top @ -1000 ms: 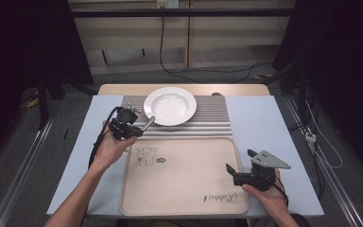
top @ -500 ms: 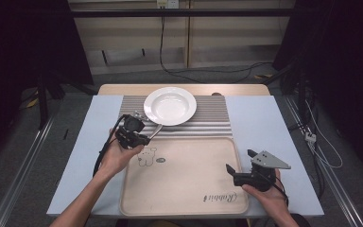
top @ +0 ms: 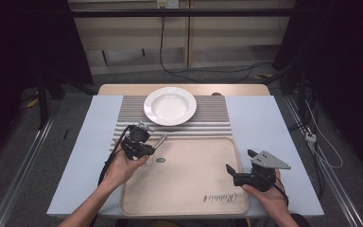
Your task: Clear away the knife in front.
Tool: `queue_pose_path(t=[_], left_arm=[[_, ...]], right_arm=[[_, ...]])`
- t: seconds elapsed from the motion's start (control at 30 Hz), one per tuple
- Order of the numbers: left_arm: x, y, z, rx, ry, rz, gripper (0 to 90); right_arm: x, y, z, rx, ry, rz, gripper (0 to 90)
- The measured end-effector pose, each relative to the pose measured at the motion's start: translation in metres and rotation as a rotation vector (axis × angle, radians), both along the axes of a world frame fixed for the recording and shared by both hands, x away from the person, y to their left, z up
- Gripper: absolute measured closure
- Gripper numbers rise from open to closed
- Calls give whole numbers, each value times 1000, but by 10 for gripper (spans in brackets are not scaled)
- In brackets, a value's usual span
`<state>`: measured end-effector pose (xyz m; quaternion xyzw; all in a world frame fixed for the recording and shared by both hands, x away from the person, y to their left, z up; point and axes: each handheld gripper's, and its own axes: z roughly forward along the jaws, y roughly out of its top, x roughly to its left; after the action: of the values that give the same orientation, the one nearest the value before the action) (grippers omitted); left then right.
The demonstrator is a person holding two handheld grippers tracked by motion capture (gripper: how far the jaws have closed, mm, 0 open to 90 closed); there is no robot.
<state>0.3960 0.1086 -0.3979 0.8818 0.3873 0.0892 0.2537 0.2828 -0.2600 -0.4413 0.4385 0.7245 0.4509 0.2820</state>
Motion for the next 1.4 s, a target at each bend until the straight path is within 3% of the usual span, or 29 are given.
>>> queue_pose_path(t=[0.13,0.37,0.47,0.97,1.13,1.17,1.2,1.23,1.33,1.4], left_arm=[[0,-4,-10,10,27,-2,797],[-3,-14,-19,32,25,-2,797],[-4,-20,-27,42,45,-3,797],[-6,-15,-27,39,71,7,793],[-6,-12,-27,17,87,7,788],[-6,-12,-27,16,83,6,758],[-6,-11,-27,21,76,3,652],[-7,-10,-26,-3,59,-5,583],[-8,-9,-22,-24,-2,-46,582],[-8,-8,-20,-45,-28,-67,532]], right_arm=[[0,0,0,1,0,5,56],[0,1,0,-2,-1,9,56],[0,1,0,-2,-3,12,57],[-1,1,0,-7,-2,18,57],[0,1,0,-3,1,28,57],[0,1,0,-2,-1,29,57],[-1,1,0,-1,-1,29,57],[-1,1,0,-1,-2,30,57],[-2,1,1,2,-3,34,57],[-2,1,0,5,-2,35,57]])
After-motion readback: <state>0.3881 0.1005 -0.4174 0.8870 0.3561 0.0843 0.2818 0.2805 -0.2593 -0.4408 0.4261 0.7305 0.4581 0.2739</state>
